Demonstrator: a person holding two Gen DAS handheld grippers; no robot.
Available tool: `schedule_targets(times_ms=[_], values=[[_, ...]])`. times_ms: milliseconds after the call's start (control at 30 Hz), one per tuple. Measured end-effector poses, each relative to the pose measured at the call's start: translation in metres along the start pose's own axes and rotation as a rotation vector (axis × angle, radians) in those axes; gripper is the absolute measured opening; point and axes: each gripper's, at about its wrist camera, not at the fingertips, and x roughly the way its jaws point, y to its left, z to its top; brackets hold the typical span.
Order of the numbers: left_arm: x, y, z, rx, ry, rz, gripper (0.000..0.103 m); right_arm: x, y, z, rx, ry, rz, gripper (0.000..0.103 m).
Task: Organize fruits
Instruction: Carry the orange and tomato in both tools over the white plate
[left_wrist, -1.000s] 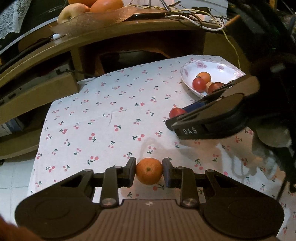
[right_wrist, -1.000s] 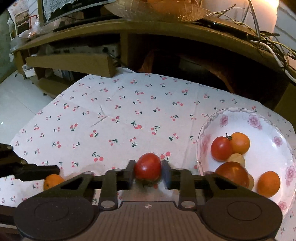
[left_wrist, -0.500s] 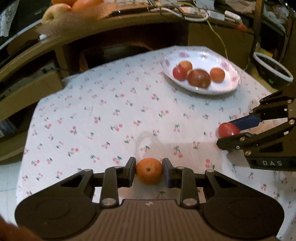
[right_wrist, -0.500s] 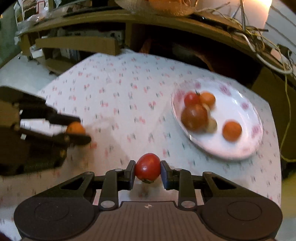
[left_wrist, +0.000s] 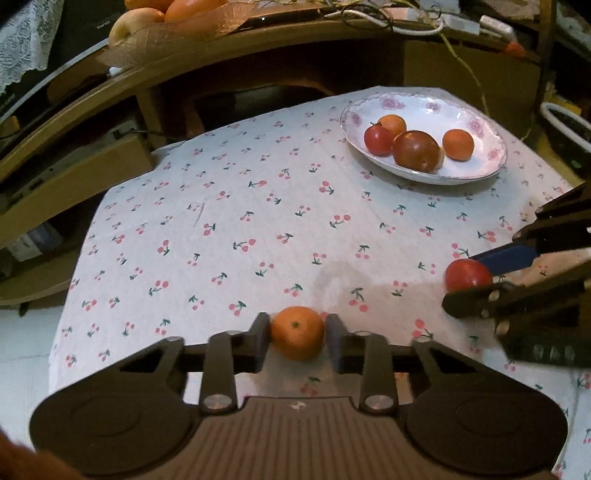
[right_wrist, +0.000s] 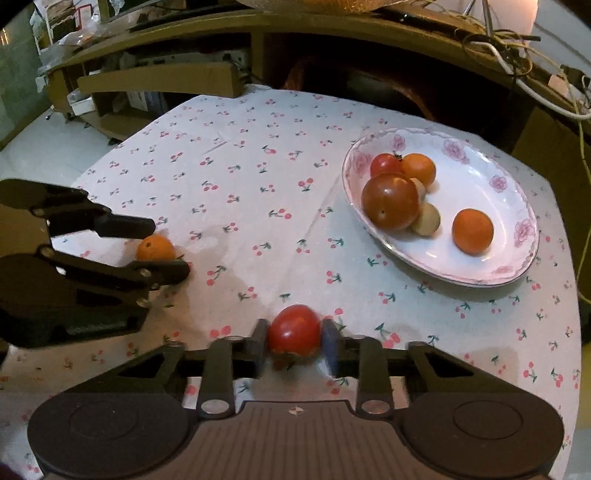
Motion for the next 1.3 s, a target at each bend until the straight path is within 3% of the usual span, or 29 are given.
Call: schedule_targets(times_ms=[167,367,833,1300], values=[[-0.012,-0.014,0.004,0.015,0.031,0.033,0.036,-0.01,0.011,-0.008,-0.051,-0.005,0.006,0.028],[-0.027,-0.017,0.03,0.023,-0.02,0.019,0.036,-0.026,0.005,0.001,-0.021,-0.059,0.017,0.028],[0.001,-0.024,0.082,-0.001,-0.064,-0.042,0.036,-0.023,-0.052,0.036,0.142,-0.11,-0.021,0.028],[0.023,-0.058,0.118,0.05,-0.091,-0.097,0.036,-0.021,-0.095,0.046,0.191,-0.126,-0.102,0.028]])
